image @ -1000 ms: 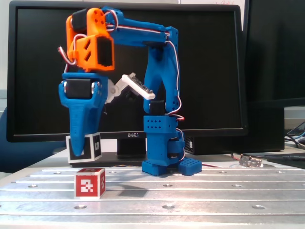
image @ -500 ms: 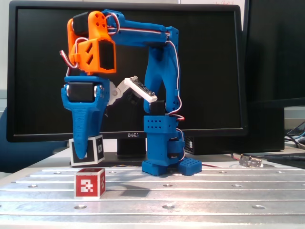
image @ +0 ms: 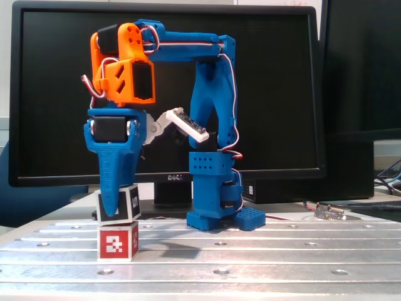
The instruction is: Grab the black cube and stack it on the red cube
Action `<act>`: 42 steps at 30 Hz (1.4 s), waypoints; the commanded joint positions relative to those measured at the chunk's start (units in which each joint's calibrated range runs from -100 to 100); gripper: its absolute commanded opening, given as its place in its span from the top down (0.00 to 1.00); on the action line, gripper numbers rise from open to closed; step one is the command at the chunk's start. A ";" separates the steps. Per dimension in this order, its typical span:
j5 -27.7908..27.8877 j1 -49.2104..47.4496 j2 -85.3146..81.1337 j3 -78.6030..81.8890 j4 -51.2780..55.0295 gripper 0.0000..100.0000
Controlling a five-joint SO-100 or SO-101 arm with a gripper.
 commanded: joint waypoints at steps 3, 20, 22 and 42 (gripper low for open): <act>0.23 0.39 -2.76 -0.44 -0.25 0.84; 1.38 1.28 -2.68 -0.26 -1.11 0.84; 1.44 1.28 -2.76 -0.26 -1.11 0.84; 1.44 1.20 -6.69 4.45 -3.16 0.84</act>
